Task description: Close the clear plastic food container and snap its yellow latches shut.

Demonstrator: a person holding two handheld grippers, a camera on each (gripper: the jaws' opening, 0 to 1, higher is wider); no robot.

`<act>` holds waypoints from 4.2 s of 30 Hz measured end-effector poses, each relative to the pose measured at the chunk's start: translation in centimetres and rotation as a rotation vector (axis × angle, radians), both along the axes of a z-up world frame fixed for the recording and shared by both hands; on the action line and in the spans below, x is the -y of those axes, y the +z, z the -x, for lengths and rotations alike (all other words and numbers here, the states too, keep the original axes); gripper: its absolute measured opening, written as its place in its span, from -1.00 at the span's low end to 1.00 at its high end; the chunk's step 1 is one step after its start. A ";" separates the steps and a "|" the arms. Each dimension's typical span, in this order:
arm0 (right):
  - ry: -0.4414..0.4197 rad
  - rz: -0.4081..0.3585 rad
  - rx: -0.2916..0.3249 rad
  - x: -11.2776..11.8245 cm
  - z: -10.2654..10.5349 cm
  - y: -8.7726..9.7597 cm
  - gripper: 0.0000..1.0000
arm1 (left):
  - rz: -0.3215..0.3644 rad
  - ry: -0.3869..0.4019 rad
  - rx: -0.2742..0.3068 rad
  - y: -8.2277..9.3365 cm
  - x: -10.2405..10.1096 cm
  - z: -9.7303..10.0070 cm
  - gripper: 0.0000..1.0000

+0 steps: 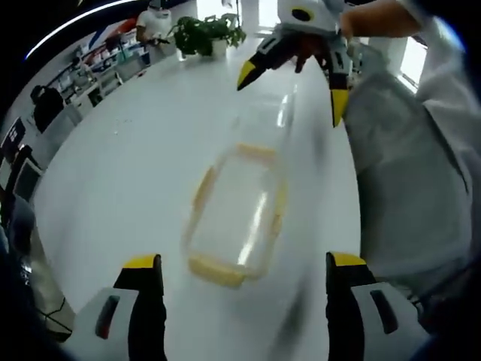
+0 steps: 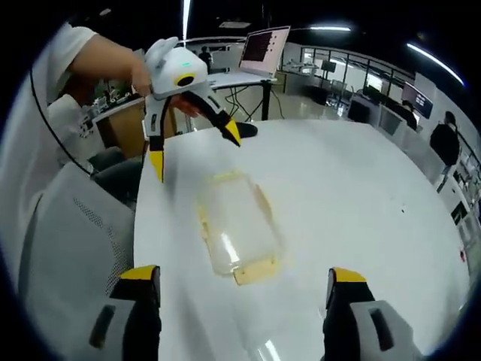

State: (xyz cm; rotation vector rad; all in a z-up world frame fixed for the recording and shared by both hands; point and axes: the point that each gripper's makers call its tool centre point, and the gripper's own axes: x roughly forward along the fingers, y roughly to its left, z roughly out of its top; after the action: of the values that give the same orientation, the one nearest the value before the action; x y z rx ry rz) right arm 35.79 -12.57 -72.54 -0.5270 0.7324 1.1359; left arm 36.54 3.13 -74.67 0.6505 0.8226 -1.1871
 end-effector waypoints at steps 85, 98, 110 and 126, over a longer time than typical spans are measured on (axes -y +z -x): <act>0.272 0.237 -0.056 -1.2 -2.5 -7.1 0.11 | -0.162 -0.292 -0.031 -5.8 -1.3 -2.1 0.16; 0.285 0.275 -0.058 -0.9 -2.6 -8.1 0.01 | -0.153 -0.284 -0.032 -5.7 -1.2 -2.3 0.09; 0.293 0.266 -0.067 -1.1 -2.5 -8.1 -0.02 | -0.156 -0.270 -0.033 -5.7 -1.2 -2.5 0.05; 0.326 0.276 -0.061 -1.2 -2.0 -8.1 -0.16 | -0.161 -0.274 -0.030 -5.7 -1.3 -2.4 -0.10</act>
State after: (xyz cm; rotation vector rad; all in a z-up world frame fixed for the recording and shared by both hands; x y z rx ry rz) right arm 37.76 -11.32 -80.64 -0.8712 0.8844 1.3648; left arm 38.89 4.48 -80.35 0.9007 0.8797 -1.3898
